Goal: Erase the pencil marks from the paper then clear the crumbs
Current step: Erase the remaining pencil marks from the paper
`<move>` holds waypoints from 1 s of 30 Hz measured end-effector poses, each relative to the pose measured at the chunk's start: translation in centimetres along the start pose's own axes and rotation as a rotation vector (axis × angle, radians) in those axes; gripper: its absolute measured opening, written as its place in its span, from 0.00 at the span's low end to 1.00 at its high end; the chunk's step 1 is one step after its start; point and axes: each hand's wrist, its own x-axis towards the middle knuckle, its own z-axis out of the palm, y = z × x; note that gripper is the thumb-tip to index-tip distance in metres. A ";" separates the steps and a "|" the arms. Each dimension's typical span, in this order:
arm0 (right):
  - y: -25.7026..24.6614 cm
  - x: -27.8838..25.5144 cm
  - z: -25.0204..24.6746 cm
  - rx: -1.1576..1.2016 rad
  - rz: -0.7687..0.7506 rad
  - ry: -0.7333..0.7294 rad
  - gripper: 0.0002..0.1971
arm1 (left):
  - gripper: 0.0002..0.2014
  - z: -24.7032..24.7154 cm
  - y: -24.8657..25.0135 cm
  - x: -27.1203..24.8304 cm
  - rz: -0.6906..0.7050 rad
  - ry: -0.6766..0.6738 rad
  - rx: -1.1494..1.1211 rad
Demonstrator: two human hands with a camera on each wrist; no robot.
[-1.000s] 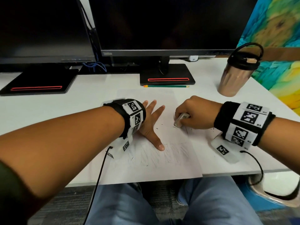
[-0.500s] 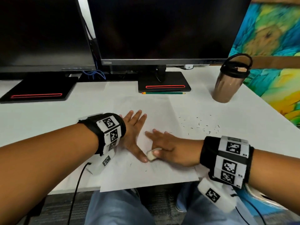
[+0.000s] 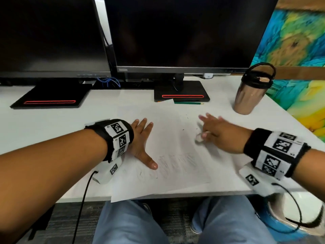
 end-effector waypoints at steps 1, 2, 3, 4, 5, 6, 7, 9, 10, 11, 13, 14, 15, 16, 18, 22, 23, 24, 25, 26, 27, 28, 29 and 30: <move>0.7 0.2 -0.8 -0.063 -0.029 0.084 0.10 | 0.77 -0.2 -0.3 -0.3 -0.016 -0.007 -0.013; 1.1 0.4 -1.5 -0.122 -0.063 0.151 0.09 | 0.75 -0.4 -0.5 -0.5 -0.033 -0.008 -0.022; 1.2 0.5 -2.1 -0.144 -0.093 0.203 0.10 | 0.72 -0.7 -0.5 -0.7 -0.042 0.001 -0.024; 1.0 0.7 -2.5 -0.136 -0.126 0.235 0.09 | 0.70 -1.0 -0.3 -1.0 -0.041 0.027 -0.022; 0.6 0.9 -2.7 -0.118 -0.167 0.243 0.06 | 0.68 -1.3 0.4 -1.2 -0.023 0.063 -0.022; 0.2 1.3 -2.7 -0.105 -0.207 0.236 0.04 | 0.66 -1.6 1.3 -1.5 0.013 0.097 -0.023; 0.0 1.7 -2.5 -0.100 -0.237 0.219 0.03 | 0.64 -1.8 2.5 -1.7 0.063 0.120 -0.034; -0.6 2.6 -1.9 -0.113 -0.245 0.151 0.06 | 0.60 -2.0 5.4 -1.7 0.156 0.131 -0.073; -0.7 3.1 -1.6 -0.129 -0.236 0.113 0.07 | 0.59 -1.9 6.7 -1.4 0.176 0.130 -0.099; -0.8 3.5 -1.2 -0.138 -0.228 0.086 0.09 | 0.59 -1.7 7.6 -1.0 0.178 0.126 -0.116; -1.0 4.3 -0.5 -0.145 -0.211 0.057 0.09 | 0.61 -1.2 8.4 0.2 0.143 0.100 -0.098; -1.2 4.6 -0.2 -0.144 -0.199 0.058 0.09 | 0.61 -1.0 8.3 0.7 0.124 0.089 -0.075; -1.2 4.8 0.1 -0.139 -0.191 0.070 0.09 | 0.61 -0.9 8.1 1.1 0.108 0.081 -0.060; -1.2 4.9 0.4 -0.136 -0.182 0.083 0.09 | 0.62 -1.0 7.9 1.3 0.098 0.076 -0.052; -1.4 4.9 0.8 -0.115 -0.196 0.080 0.09 | 0.62 -1.2 7.7 1.4 0.091 0.074 -0.035; -1.3 4.8 0.4 0.013 -0.219 0.023 0.09 | 0.63 -1.3 7.8 1.6 0.081 0.065 -0.009; -1.2 4.9 0.2 0.006 -0.202 0.050 0.09 | 0.63 -1.3 7.8 1.6 0.075 0.069 -0.010; -1.3 4.9 0.2 -0.025 -0.197 0.082 0.09 | 0.62 -1.3 7.8 1.6 0.072 0.073 -0.013; -1.6 4.8 0.3 -0.049 -0.213 0.093 0.09 | 0.62 -1.3 7.9 1.6 0.069 0.073 -0.012; -1.9 4.6 0.6 -0.053 -0.246 0.076 0.10 | 0.61 -1.4 7.9 1.6 0.067 0.068 -0.007; -2.3 4.4 0.9 -0.023 -0.288 0.040 0.10 | 0.60 -1.4 7.9 1.6 0.065 0.057 0.003; -2.6 4.2 1.1 0.014 -0.306 0.001 0.10 | 0.59 -1.5 7.9 1.6 0.061 0.048 0.010; -2.7 4.2 1.0 0.035 -0.293 -0.004 0.11 | 0.60 -1.5 7.9 1.6 0.058 0.047 0.011; -2.6 4.3 0.7 0.035 -0.262 0.024 0.10 | 0.61 -1.5 7.9 1.6 0.059 0.052 0.007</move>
